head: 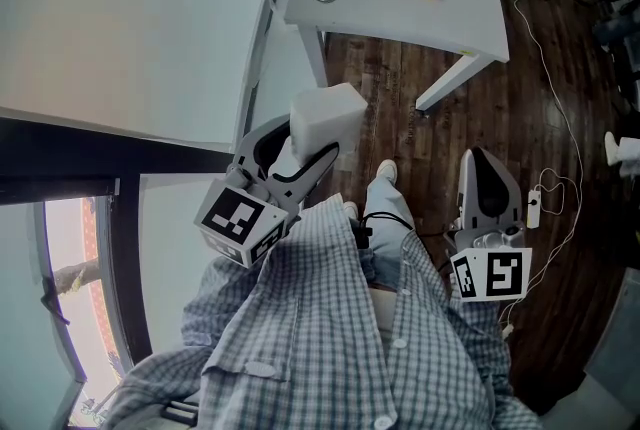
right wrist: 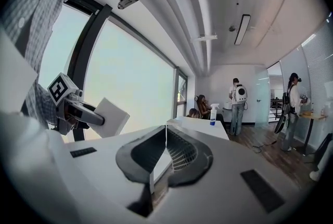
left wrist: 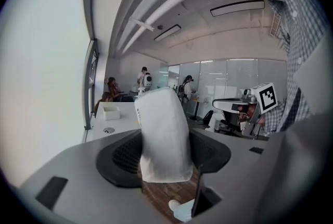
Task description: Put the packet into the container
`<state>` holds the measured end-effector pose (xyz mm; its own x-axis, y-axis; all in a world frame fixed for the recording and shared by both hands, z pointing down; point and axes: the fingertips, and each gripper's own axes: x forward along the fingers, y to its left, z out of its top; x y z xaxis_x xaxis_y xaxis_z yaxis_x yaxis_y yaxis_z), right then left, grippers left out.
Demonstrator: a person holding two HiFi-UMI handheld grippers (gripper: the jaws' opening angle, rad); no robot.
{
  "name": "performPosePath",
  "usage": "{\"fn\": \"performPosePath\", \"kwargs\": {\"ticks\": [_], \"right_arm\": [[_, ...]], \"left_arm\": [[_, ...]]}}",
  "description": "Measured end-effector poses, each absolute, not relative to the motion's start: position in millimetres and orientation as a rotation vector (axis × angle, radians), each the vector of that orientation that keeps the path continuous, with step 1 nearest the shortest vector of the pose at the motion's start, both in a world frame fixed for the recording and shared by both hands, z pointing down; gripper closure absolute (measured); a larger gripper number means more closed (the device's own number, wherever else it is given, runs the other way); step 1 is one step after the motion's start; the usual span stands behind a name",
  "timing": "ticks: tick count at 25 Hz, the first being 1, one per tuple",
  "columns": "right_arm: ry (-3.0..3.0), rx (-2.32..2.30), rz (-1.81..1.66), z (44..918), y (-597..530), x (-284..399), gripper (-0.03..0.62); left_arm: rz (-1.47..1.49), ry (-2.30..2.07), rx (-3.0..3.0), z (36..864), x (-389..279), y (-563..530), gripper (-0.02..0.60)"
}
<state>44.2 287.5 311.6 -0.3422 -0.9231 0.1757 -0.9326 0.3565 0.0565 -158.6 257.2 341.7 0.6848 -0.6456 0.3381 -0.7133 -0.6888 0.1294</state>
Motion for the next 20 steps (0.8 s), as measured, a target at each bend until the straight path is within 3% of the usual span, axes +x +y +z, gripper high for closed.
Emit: {"fn": "performPosePath", "kwargs": {"ticks": [20], "right_arm": [[-2.502, 1.547, 0.092, 323.3, 203.5, 80.6, 0.579]], "left_arm": [[0.424, -1.168, 2.61, 343.8, -114.3, 187.9, 0.313]]}}
